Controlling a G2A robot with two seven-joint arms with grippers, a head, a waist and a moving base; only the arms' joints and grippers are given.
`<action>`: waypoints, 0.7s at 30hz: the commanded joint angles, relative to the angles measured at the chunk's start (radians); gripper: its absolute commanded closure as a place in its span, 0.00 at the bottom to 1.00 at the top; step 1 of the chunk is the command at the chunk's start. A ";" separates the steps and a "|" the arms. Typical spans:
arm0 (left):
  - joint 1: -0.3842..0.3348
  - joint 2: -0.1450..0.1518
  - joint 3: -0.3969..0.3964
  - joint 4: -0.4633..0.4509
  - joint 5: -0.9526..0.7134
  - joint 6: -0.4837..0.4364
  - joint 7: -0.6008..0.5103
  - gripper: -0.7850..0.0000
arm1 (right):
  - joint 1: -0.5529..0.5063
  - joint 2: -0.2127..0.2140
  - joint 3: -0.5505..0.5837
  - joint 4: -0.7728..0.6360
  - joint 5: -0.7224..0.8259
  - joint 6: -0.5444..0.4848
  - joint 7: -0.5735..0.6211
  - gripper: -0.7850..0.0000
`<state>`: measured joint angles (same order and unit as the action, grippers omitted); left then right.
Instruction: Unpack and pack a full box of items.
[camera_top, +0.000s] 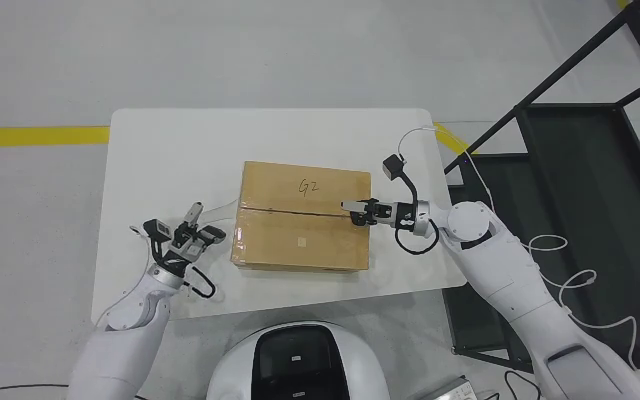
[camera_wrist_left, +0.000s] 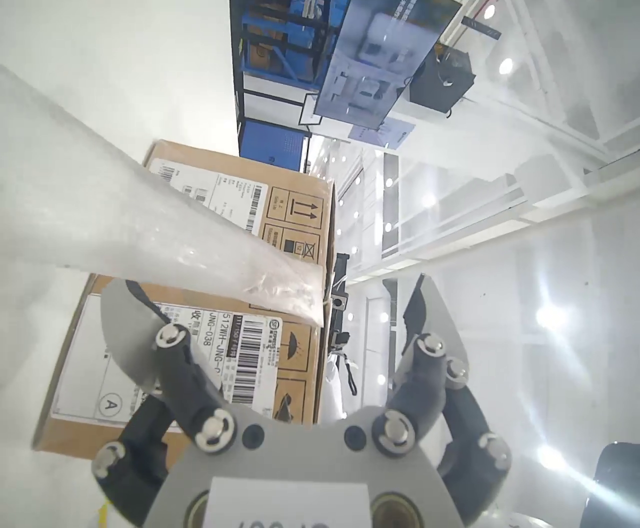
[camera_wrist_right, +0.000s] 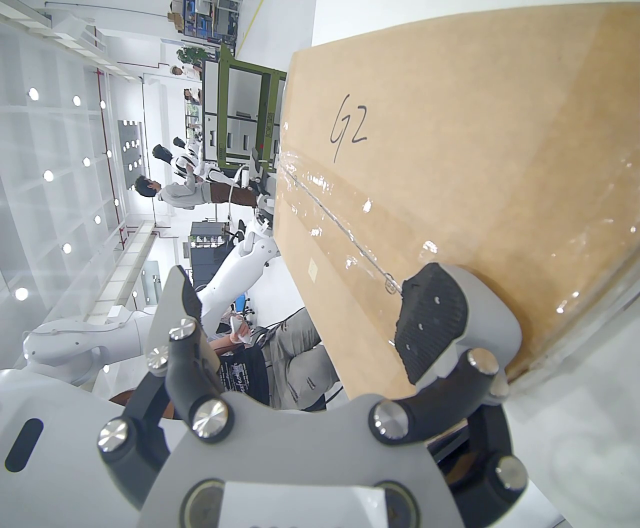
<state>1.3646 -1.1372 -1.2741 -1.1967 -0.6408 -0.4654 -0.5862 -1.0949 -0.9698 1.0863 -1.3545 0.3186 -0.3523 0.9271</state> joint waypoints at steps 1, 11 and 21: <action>-0.004 -0.004 0.001 0.016 -0.024 -0.007 -0.001 0.72 | 0.000 0.000 0.000 0.000 0.000 0.000 0.000 0.00; -0.017 -0.014 -0.014 0.054 -0.087 -0.022 -0.026 1.00 | 0.000 0.000 0.000 0.000 0.000 0.000 0.000 0.00; 0.000 -0.018 -0.042 -0.022 -0.102 -0.065 -0.057 1.00 | 0.000 0.000 0.000 0.000 0.000 0.000 0.000 0.00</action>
<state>1.3627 -1.1556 -1.3132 -1.2018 -0.7471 -0.5279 -0.6393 -1.0949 -0.9698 1.0863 -1.3545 0.3186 -0.3523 0.9271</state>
